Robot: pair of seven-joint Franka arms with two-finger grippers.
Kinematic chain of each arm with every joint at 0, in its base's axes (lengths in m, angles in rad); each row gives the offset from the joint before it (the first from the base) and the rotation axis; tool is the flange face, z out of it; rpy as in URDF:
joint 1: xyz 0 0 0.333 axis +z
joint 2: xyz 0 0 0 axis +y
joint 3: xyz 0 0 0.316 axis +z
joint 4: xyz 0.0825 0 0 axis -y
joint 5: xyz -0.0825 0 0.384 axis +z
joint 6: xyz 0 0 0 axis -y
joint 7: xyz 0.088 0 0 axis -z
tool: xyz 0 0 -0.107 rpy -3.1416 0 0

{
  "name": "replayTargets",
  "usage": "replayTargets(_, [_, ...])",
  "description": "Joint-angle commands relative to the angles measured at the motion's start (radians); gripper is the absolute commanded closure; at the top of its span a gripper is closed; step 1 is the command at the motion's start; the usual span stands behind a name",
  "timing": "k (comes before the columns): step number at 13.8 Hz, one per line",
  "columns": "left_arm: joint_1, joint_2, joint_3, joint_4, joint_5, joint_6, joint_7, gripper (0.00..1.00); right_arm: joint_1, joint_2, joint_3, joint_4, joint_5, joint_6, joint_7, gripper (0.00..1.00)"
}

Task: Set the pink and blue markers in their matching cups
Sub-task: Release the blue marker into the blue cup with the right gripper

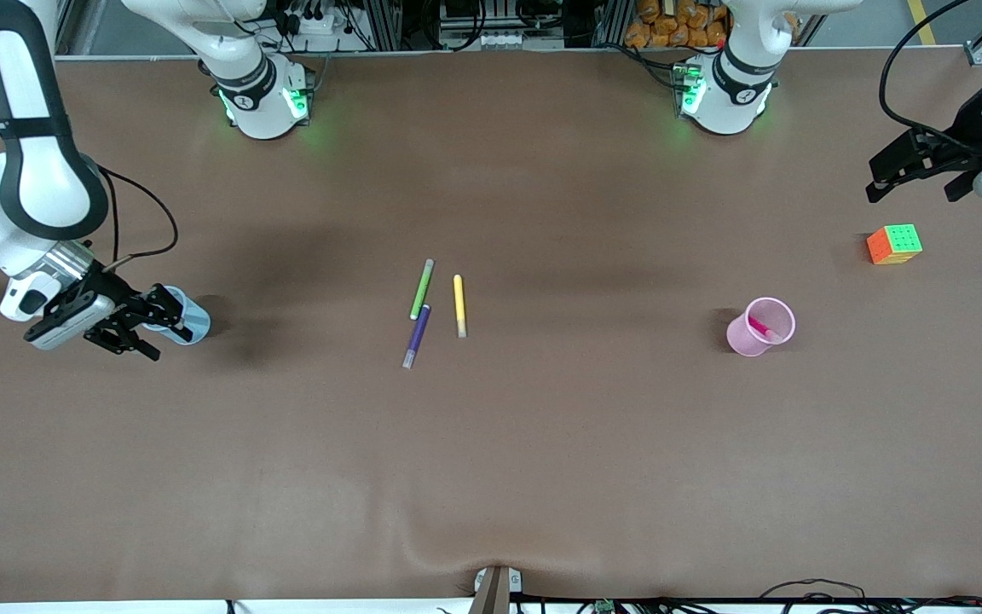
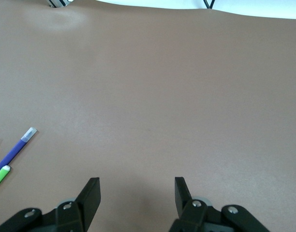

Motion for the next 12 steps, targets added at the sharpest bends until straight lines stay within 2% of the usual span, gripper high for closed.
replayTargets(1, [0.008, -0.024, 0.007, -0.023, -0.004, -0.008, 0.024, 0.00, 0.002, -0.015, -0.007, 0.017, -0.086, -0.040, 0.095, 0.30])
replayTargets(3, [0.033, -0.017, -0.015, -0.020, -0.004, -0.008, 0.023, 0.00, -0.006, -0.014, -0.009, 0.048, -0.116, -0.104, 0.156, 0.30])
replayTargets(6, [0.035, -0.014, -0.015, -0.017, -0.004, -0.008, 0.012, 0.00, -0.006, -0.017, -0.010, 0.124, -0.256, -0.208, 0.334, 0.29])
replayTargets(10, [0.033, -0.011, -0.015, -0.008, -0.004, -0.008, 0.005, 0.00, -0.011, -0.017, -0.012, 0.339, -0.456, -0.533, 0.624, 0.25])
replayTargets(12, [0.032, -0.009, -0.015, -0.005, -0.004, -0.008, 0.003, 0.00, 0.020, -0.015, -0.015, 0.442, -0.531, -0.693, 0.768, 0.23])
